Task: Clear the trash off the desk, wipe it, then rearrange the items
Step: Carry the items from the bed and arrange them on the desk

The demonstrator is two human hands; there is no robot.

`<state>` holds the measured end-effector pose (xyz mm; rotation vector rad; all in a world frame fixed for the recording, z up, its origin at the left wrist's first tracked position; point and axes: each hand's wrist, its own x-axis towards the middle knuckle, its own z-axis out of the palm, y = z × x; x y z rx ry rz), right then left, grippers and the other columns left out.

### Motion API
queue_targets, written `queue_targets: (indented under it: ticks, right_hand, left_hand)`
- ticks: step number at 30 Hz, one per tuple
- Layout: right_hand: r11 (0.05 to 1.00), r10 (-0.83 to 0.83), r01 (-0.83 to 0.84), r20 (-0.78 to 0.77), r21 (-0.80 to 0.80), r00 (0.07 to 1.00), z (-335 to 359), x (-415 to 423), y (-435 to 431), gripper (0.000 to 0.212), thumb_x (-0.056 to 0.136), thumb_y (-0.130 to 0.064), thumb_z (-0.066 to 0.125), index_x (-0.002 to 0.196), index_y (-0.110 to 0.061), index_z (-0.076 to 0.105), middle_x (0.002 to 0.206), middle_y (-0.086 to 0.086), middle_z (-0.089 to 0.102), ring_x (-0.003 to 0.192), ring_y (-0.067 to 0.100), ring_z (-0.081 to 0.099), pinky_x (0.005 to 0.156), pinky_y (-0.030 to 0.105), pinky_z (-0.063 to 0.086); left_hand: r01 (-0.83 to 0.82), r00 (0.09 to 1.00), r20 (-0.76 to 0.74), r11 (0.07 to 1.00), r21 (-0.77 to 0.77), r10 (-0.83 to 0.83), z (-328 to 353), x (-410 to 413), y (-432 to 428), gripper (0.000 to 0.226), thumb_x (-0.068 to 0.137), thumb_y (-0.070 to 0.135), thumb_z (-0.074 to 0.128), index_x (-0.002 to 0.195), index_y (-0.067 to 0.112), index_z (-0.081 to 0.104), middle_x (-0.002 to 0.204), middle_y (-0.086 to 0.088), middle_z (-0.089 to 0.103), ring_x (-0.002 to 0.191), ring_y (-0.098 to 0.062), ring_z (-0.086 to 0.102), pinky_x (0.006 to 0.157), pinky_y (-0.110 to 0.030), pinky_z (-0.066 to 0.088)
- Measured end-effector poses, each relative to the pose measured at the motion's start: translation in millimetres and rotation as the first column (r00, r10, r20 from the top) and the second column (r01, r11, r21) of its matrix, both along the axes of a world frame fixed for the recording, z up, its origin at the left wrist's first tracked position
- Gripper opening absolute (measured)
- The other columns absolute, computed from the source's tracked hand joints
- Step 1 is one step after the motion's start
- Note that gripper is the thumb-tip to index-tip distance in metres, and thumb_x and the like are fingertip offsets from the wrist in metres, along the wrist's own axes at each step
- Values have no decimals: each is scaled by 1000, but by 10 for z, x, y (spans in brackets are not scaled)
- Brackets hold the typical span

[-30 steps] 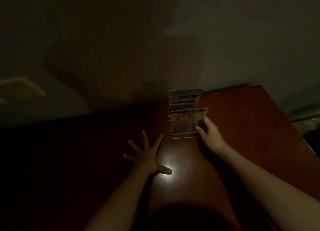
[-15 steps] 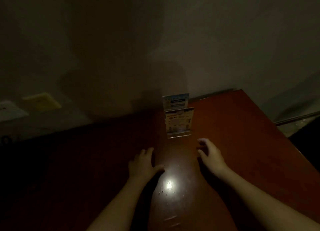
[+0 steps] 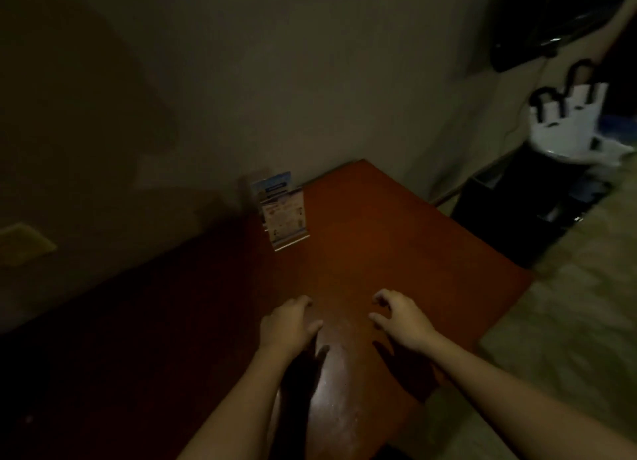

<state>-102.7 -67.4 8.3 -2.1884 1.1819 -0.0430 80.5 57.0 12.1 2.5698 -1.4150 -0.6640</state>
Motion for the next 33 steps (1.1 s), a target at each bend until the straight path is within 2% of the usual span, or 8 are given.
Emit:
queue_targets:
  ticks: [4, 6, 8, 13, 17, 25, 30, 33]
  right_hand:
    - [989, -146, 146, -15, -1, 989, 84, -633, 359, 32, 92, -32, 61, 121, -22, 54, 125, -3, 53, 116, 14, 51, 94, 28, 45]
    - [974, -226, 226, -8, 11, 974, 110, -989, 513, 31, 91, -31, 61, 119, -20, 55, 121, -2, 53, 109, 12, 52, 87, 25, 44]
    - [948, -318, 317, 10, 26, 948, 128, -1375, 647, 29, 89, -31, 63, 115, -19, 56, 117, -1, 55, 103, 13, 53, 84, 25, 44]
    - [846, -533, 531, 36, 52, 846, 137, -2340, 965, 31, 85, -28, 69, 112, -16, 60, 115, 5, 58, 109, 20, 55, 90, 30, 45]
    - [735, -677, 675, 37, 64, 735, 155, -3176, 1218, 31, 84, -22, 70, 110, -9, 61, 113, 8, 60, 108, 20, 56, 83, 21, 38]
    - [487, -871, 869, -29, 86, 491, 169, -5077, 1884, 31, 88, -28, 65, 116, -16, 58, 122, 4, 56, 114, 18, 53, 92, 27, 42]
    - [276, -961, 954, 8, 118, 277, 108, -5958, 2470, 31, 88, -28, 65, 116, -16, 56, 119, 3, 56, 109, 18, 55, 90, 29, 46]
    - [119, -992, 982, 45, 146, 114, 60, -6367, 2830, 32, 88, -29, 66, 116, -19, 55, 116, -1, 55, 107, 17, 55, 88, 30, 48]
  left_hand:
    - [186, 982, -30, 982, 23, -186, 0, -443, -47, 45, 88, 55, 55, 127, 35, 46, 130, 7, 54, 117, -16, 55, 93, -40, 48]
    - [294, 955, -45, 955, 35, -292, 26, -696, -106, 44, 88, 54, 55, 127, 35, 46, 129, 6, 54, 115, -17, 55, 93, -41, 48]
    - [404, 914, -61, 914, 39, -402, 65, -1009, -182, 44, 90, 53, 55, 128, 33, 45, 129, 6, 53, 115, -18, 54, 94, -41, 48]
    - [646, 761, -88, 763, 22, -643, 184, -1934, -335, 43, 92, 48, 55, 129, 30, 46, 128, 4, 53, 109, -19, 57, 92, -43, 49]
    - [777, 628, -36, 623, 87, -778, 202, -2907, -472, 46, 92, 48, 55, 133, 30, 45, 132, 2, 51, 118, -20, 52, 95, -42, 47]
    - [907, 403, -72, 388, 164, -912, 195, -5086, -603, 51, 88, 53, 57, 132, 30, 50, 131, 3, 55, 121, -19, 52, 99, -37, 44]
    - [973, 155, -59, 142, 182, -986, 176, -6286, -375, 53, 88, 55, 57, 134, 30, 48, 133, 4, 55, 123, -18, 51, 96, -34, 45]
    - [983, 3, -57, -8, 182, -998, 128, -6982, -252, 55, 87, 54, 59, 133, 27, 50, 132, 3, 56, 122, -18, 52, 97, -33, 46]
